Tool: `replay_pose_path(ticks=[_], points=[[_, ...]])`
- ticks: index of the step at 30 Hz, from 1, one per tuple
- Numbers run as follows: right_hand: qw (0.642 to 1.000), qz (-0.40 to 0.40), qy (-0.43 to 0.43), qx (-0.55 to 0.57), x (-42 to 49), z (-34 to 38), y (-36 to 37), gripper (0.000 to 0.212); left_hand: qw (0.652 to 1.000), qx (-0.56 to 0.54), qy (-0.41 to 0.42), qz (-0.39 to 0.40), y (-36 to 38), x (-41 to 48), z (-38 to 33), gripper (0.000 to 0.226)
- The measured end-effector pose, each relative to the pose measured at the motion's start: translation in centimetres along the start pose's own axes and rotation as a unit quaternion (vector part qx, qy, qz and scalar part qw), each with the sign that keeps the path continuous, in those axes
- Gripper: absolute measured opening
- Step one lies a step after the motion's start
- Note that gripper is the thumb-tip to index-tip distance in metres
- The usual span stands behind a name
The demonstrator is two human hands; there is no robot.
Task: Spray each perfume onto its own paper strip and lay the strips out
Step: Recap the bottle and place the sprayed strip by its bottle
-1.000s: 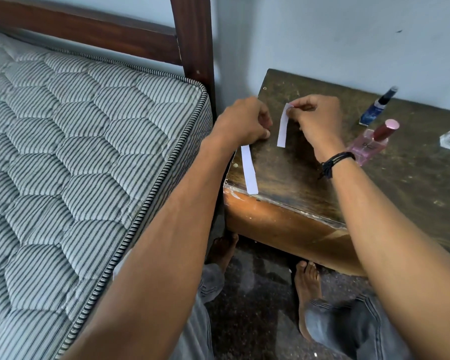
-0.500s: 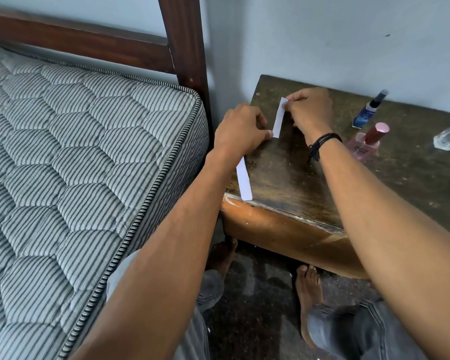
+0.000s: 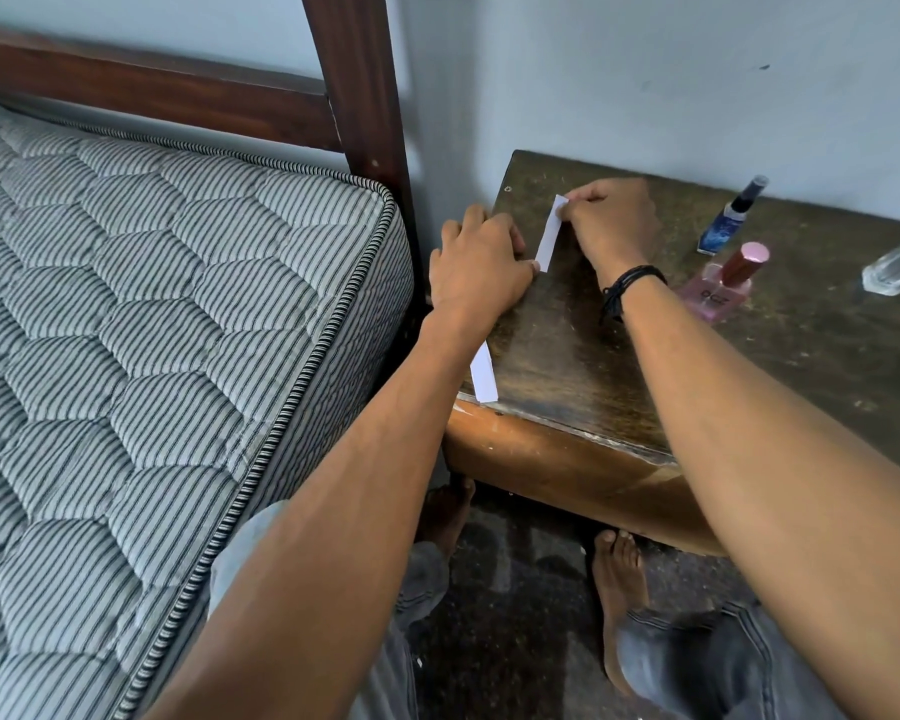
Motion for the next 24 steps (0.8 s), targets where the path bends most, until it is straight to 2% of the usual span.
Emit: replay_pose_path(ticks=[7,11,15,24], points=[[0.999,-0.042,-0.022,-0.026,0.03,-0.32,0.11,0.016,0.998,-0.045,-0.041,0.004,0.02,-0.04,-0.02,0.023],[0.997,-0.05,-0.048,-0.046,-0.07,-0.48,0.31,0.003,0.996,-0.067,-0.057,-0.001,0.05,-0.14,-0.03,0.019],[0.995,-0.055,-0.06,-0.05,-0.13,-0.62,0.36,0.009,0.988,-0.126,-0.093,-0.012,0.06,-0.16,-0.04,0.017],[0.995,-0.057,-0.067,-0.047,0.07,-0.88,0.65,0.012,0.996,-0.056,-0.073,-0.019,0.53,-0.28,-0.67,0.021]])
Point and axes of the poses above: each hand's wrist, its own x-axis towards the middle knuckle, its own y-axis out of the palm, z = x × y, the point moved 3 cm from there along x, towards the middle knuckle, and after that the axes turned 5 degrees about -x, right-handed, at the moved point
